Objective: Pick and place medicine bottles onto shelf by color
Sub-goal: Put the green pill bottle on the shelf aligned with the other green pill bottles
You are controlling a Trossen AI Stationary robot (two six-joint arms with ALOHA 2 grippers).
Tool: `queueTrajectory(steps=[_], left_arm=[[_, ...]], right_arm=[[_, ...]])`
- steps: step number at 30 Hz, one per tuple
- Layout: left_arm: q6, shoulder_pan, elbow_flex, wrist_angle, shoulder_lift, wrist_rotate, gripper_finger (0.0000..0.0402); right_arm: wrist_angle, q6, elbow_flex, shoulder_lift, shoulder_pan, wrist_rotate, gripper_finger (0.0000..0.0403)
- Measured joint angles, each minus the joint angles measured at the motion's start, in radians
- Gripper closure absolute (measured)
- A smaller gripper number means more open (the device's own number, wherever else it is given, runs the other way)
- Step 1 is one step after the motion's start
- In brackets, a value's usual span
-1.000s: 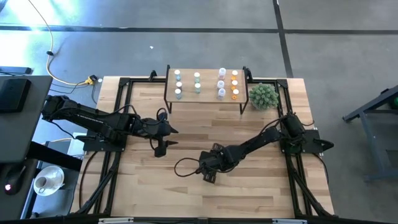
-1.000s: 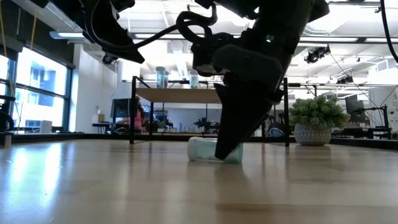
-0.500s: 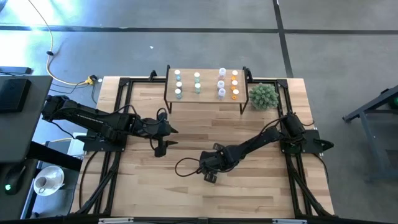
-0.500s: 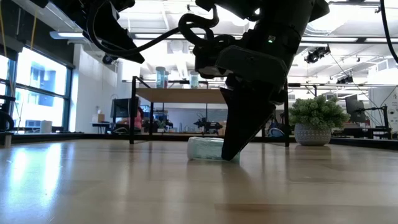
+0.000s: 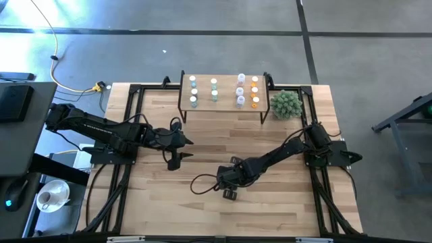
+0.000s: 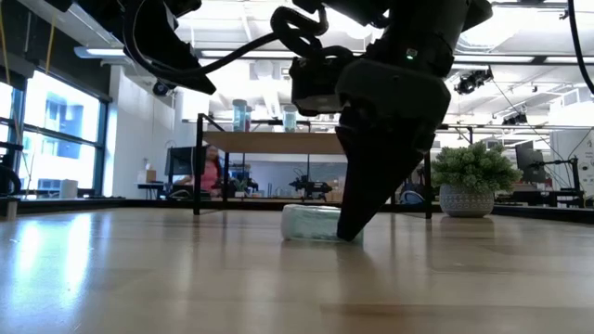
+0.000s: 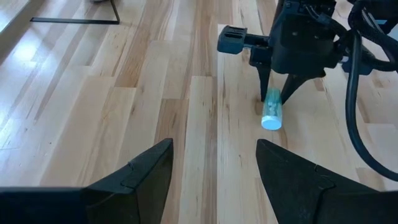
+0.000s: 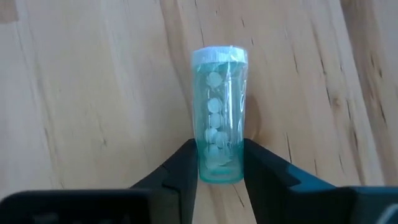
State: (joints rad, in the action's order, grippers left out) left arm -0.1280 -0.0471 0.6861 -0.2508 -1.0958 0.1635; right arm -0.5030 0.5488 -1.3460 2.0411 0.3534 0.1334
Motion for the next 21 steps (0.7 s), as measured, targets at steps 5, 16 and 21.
queueTrajectory(steps=[5,16,21], left_arm=[[0.009,0.0,0.0,0.0,0.0,-0.002,0.0184],[0.169,-0.001,0.0,0.055,0.0,-0.01,0.0184],[0.252,0.0,0.0,0.184,-0.007,-0.123,0.0184]], right_arm=[[0.038,-0.035,0.0,-0.005,0.0,0.0,0.0341],[0.054,-0.134,-0.001,-0.197,0.038,0.133,0.0313],[0.061,-0.22,-0.001,-0.299,0.079,0.283,0.032]])
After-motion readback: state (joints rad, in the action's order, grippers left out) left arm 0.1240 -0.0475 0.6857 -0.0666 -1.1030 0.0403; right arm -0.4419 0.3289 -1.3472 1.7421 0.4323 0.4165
